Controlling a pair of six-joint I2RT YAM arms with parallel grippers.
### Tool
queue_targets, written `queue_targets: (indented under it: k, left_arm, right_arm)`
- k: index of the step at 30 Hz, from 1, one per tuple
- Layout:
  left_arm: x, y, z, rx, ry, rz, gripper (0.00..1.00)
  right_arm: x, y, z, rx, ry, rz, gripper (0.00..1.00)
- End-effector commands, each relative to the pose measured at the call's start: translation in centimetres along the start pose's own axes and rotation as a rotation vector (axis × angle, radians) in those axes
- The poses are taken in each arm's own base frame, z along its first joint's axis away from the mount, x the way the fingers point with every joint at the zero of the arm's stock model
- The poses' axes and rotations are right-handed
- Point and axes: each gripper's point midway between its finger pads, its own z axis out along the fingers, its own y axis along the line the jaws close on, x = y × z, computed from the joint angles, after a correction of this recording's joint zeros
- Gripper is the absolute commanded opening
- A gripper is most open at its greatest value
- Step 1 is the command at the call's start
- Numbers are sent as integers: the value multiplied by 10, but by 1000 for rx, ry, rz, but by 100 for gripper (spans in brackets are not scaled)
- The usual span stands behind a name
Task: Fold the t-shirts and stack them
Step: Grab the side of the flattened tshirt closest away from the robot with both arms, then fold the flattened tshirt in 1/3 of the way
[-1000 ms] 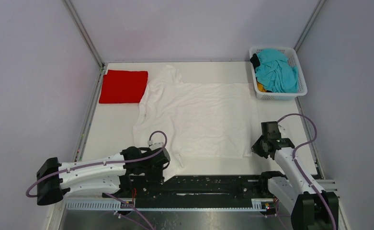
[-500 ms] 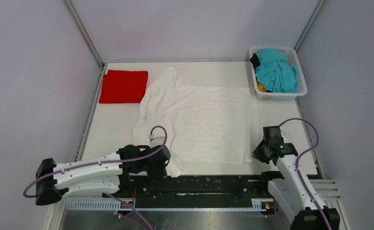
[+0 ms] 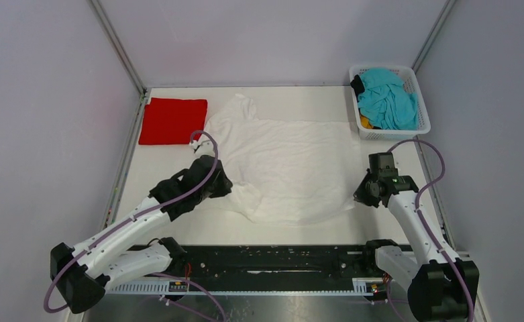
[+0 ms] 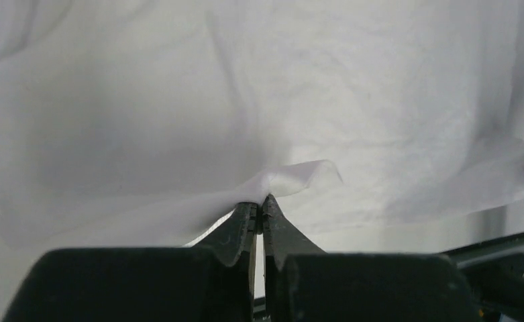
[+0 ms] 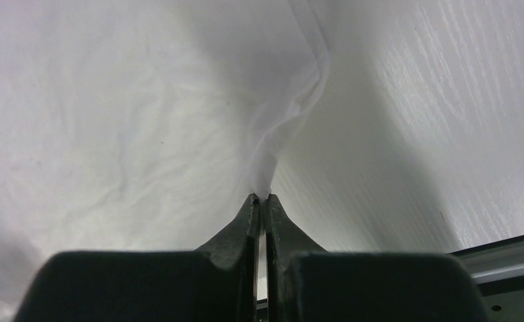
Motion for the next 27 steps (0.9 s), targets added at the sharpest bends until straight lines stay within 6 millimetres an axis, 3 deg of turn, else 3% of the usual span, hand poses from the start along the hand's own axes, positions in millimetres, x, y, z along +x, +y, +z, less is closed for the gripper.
queue_targets:
  k: [1,6,13,18,27]
  left_arm:
    - [-77,-18,-11,27,-223,40,0]
    - [-110,-10,-10,-32,-286,57,0]
    - [-146,-11,-1,-17,-348,87,0]
    - [-158,-9,25,-19,-322,92,0]
    - [-195,23,82,-104,-322,49,0]
  right_arm:
    - [-26,6,-10,20,-52,-29,7]
    - [-39,3,-10,72,-62,-28,9]
    - [-63,16,-9,75,-64,-15,9]
    - [-79,31,-2,47,-75,15,10]
    - [-111,48,27,84,-43,41,12]
